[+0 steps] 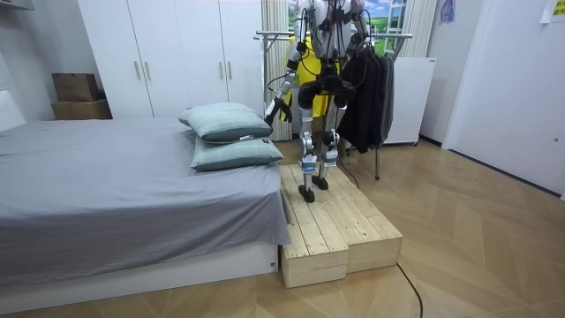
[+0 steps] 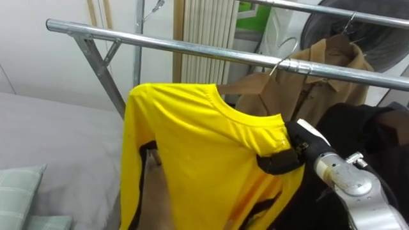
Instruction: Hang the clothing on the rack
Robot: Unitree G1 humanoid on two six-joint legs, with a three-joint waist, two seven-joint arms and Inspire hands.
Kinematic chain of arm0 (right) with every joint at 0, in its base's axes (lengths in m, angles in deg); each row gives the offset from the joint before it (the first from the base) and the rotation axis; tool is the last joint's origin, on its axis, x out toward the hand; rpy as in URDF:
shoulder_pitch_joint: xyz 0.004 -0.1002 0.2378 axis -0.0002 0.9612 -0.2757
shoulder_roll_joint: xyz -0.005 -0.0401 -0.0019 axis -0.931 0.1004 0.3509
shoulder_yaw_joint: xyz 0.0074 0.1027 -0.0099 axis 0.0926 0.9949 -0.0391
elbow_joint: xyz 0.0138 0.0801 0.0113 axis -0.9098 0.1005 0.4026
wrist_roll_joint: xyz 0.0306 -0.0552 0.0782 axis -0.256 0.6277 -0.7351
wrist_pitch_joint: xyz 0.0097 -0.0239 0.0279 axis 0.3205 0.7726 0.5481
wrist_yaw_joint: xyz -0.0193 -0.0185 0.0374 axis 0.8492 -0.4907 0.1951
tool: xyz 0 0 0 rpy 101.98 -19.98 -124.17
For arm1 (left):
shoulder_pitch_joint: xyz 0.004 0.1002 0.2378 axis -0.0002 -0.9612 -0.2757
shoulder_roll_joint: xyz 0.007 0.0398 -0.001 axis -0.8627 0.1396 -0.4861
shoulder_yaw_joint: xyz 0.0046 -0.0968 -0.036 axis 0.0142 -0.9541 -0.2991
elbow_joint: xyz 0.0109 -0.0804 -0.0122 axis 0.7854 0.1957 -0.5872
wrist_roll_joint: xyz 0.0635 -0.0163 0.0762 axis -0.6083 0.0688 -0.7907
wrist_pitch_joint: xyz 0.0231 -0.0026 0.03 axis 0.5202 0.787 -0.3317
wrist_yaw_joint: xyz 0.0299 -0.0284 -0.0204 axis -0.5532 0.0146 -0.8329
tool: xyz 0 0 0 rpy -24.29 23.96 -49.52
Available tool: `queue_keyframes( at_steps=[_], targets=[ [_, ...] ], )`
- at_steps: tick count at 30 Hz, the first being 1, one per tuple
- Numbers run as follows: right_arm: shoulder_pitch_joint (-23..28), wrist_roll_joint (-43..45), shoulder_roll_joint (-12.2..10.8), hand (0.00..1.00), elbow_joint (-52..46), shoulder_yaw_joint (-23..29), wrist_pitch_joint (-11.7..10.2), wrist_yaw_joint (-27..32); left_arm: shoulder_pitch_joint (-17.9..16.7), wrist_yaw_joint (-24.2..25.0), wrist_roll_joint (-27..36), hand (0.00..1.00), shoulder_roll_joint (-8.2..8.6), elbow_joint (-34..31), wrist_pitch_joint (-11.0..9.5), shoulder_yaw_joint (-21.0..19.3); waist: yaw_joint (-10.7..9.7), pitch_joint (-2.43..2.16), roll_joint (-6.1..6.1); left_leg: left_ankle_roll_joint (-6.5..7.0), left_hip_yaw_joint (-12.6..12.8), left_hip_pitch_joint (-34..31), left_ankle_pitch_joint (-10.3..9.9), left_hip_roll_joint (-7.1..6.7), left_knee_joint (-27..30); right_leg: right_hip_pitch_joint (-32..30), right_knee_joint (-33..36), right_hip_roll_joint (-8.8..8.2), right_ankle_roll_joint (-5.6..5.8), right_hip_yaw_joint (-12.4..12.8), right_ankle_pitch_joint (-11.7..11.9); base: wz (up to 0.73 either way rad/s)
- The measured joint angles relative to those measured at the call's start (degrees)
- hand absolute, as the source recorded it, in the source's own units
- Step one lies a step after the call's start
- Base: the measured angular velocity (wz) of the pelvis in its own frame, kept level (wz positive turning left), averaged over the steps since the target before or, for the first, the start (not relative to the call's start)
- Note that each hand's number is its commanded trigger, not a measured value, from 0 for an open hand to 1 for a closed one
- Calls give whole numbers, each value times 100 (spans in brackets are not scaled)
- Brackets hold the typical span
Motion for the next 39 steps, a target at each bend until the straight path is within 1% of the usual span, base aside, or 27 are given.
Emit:
queue_keyframes(
  at_steps=[1,5,8,9,12,18,21,22,24,27,29,30,35,39],
  targets=[
    [-15,0,0,100,7,-1,-1,-1,8,-4,0,0,-2,-1,0,0,-1,-2,-2,-3,-77,4,2,-8,2,1,-2,0,-2,-12,-1,0],
    [-137,1,1,100,93,-159,-2,-48,33,-4,-2,0,-18,-18,-1,0,51,-6,-10,-15,-97,17,10,-16,-1,14,-15,-1,-5,-16,-2,0],
    [-223,10,-1,100,189,-286,-2,-243,44,-4,-1,0,-18,-18,-34,1,96,-2,-24,-15,-130,6,11,-26,-11,32,-23,-3,-13,-6,-8,0],
    [-223,10,-1,100,190,-322,-1,-290,44,-3,0,0,-18,-18,-46,1,102,-3,-28,-15,-156,1,11,-33,-8,37,-25,-6,-32,-4,-23,0],
    [-229,15,-1,100,246,-441,-2,-391,45,11,0,0,-23,-18,-54,-1,102,-5,-40,-13,-246,1,12,-57,1,45,-22,-16,-34,-4,-26,0],
    [-249,45,-1,100,433,-546,2,-562,49,97,5,0,-40,-10,-102,4,176,4,-60,-5,-234,7,15,-65,29,44,-24,-19,-19,1,-24,0],
    [-361,47,-1,100,518,-601,1,-566,60,124,5,0,-56,-10,-104,48,207,4,-61,-2,-233,4,14,-66,45,45,-23,-19,-13,1,-21,0],
    [-445,90,-2,100,580,-662,1,-564,65,129,5,0,-57,-11,-104,48,211,6,-66,-2,-229,8,14,-68,33,45,-22,-20,10,7,-5,0],
    [-485,272,-19,100,573,-681,-5,-564,69,131,5,0,-62,-12,-104,50,218,7,-72,-2,-234,21,14,-71,-17,45,-21,-19,13,15,-3,0],
    [-541,710,-46,100,636,-690,-89,-548,75,131,10,0,-66,-24,-104,50,210,11,-83,-2,-244,19,15,-71,-10,45,-19,-20,16,15,1,0],
    [-544,848,-49,100,673,-690,-156,-523,77,126,21,0,-89,-29,-104,60,198,20,-112,2,-240,14,19,-70,-8,48,-27,-21,3,9,-8,0],
    [-543,901,-66,100,781,-690,-215,-483,77,120,51,0,-109,-29,-104,61,195,16,-130,1,-240,22,19,-68,-6,64,-35,-23,-13,-4,-18,3],
    [-538,945,-138,100,860,-690,-222,-355,78,105,53,0,-115,-47,-104,56,193,17,-150,3,-246,33,20,-70,-6,86,-50,-29,-15,-8,-21,1],
    [-536,935,-307,100,1101,-689,-246,-181,82,93,53,0,-118,-43,-104,61,204,14,-161,5,-260,61,20,-64,-16,146,-129,-31,7,-20,-5,2]
  ],
)
